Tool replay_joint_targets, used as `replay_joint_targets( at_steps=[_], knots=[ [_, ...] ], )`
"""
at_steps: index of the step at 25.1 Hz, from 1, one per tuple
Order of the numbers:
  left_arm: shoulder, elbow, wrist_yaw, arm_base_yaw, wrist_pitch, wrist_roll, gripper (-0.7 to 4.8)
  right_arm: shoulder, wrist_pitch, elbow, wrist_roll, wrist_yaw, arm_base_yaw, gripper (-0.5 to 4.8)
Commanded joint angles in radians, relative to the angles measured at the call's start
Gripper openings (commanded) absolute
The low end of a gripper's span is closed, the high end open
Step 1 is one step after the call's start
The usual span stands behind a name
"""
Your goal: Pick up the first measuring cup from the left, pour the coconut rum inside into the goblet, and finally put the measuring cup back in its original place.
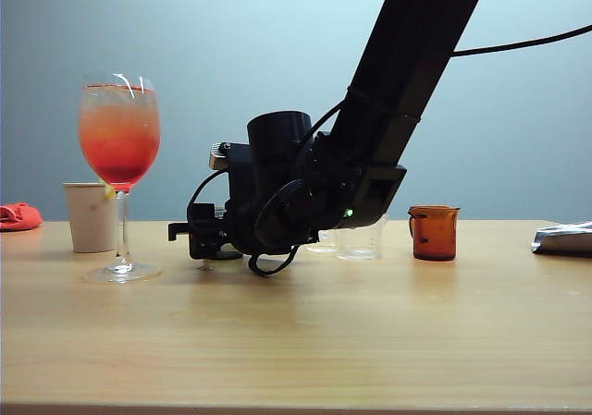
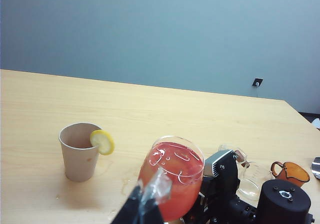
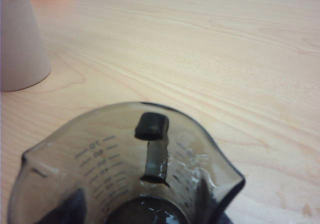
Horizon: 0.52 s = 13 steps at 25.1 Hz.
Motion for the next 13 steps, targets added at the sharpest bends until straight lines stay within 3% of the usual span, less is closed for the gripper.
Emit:
replay_joint_targets(
  at_steps=[1,6,13],
  knots=[
    [-0.001,0.005,0.005,-0.001,0.009,0.005,-0.05,-0.008,-0.014,0.002,0.003,-0.023,0.004,3.44],
    [-0.002,0.005,0.005,-0.001,0.009,0.005,-0.05,-0.008,-0.028,0.002,0.003,-0.023,0.006,4.12],
    [-0.002,0.005,0.005,-0.001,0.009,0.005,-0.05,-0.034,-0.074,0.002,0.003,-0.020,0.006,4.15]
  ],
)
